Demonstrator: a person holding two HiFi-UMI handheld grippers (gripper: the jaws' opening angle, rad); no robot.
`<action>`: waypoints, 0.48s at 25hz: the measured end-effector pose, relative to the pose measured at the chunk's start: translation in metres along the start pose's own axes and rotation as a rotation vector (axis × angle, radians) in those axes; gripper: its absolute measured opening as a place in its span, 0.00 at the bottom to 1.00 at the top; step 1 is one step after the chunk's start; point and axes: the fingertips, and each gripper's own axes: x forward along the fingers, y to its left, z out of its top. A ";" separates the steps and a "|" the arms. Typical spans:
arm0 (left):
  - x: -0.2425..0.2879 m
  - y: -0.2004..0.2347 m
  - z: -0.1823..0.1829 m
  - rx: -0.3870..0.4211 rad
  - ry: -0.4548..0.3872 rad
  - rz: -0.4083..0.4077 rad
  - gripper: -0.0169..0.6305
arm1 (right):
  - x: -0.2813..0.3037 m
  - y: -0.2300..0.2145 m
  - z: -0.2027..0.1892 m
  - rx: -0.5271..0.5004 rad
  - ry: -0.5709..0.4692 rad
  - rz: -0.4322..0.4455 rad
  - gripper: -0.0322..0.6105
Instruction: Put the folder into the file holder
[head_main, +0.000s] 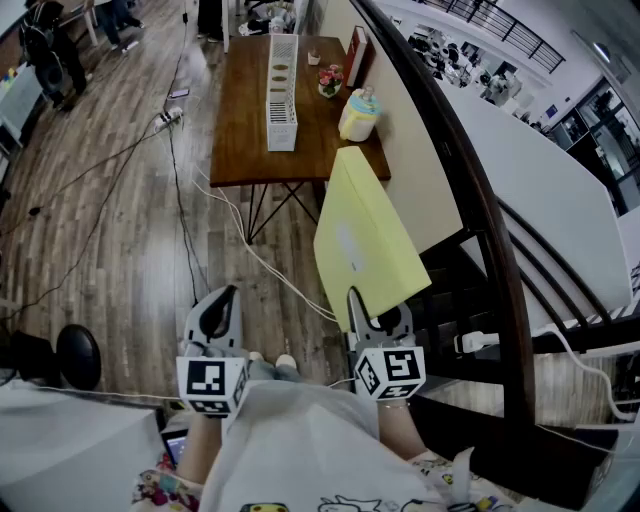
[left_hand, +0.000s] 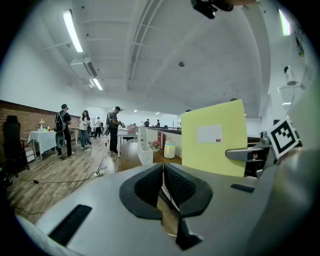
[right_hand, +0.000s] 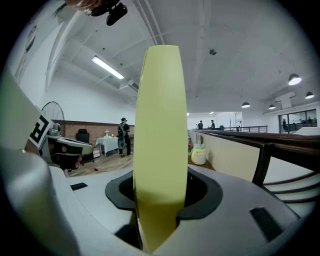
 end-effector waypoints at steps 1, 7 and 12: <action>-0.001 -0.001 -0.001 0.000 -0.002 0.004 0.04 | -0.001 -0.001 -0.001 0.011 -0.003 0.001 0.32; -0.007 -0.007 -0.005 -0.008 -0.006 0.029 0.04 | -0.007 -0.010 -0.002 0.056 -0.012 0.010 0.32; -0.004 -0.004 -0.007 -0.014 0.003 0.037 0.04 | -0.002 -0.014 -0.002 0.078 -0.010 0.012 0.32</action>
